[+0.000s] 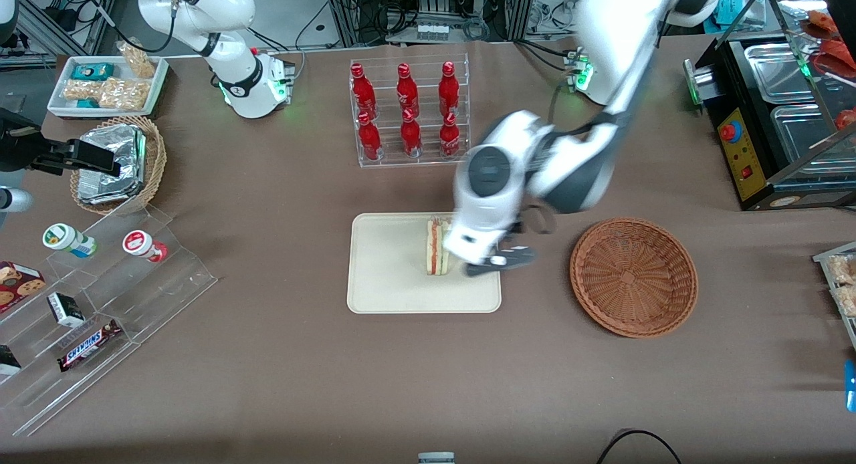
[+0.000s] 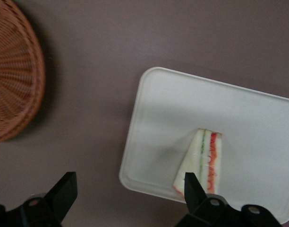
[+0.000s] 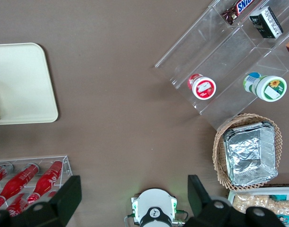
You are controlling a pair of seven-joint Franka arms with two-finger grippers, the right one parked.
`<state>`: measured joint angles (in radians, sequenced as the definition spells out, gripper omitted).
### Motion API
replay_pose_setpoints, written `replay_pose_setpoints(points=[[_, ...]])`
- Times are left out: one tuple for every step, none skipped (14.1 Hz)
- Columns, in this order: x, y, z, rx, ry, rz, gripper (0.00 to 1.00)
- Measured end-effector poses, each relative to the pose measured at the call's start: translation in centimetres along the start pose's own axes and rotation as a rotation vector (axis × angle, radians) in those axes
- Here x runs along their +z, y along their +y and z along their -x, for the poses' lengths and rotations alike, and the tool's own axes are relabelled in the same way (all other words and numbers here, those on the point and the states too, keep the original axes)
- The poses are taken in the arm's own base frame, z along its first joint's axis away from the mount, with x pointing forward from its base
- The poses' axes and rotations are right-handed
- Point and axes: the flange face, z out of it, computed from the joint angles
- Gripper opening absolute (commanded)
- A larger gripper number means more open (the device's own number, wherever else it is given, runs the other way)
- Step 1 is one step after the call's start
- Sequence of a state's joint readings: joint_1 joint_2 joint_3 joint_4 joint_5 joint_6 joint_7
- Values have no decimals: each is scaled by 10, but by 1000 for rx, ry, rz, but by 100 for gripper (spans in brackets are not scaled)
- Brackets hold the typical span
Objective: Place sandwich from basket to tray
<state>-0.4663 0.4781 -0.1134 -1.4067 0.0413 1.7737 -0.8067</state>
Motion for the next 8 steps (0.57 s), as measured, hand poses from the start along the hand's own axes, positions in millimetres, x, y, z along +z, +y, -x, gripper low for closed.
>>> replay_pose_setpoints(points=[[-24,-43,-13,0,-30,-20,100],[-45,-88,-24,-5,-60,-36,100],[-66,-131,-35,-7,-83,-38,100],[-85,-175,-43,-8,-102,-27,100],[-101,-217,-50,-5,-122,-10,100],[-114,-259,-55,1,-143,6,100],[-124,-295,-57,8,-162,17,100],[-132,-325,-56,10,-178,26,100]])
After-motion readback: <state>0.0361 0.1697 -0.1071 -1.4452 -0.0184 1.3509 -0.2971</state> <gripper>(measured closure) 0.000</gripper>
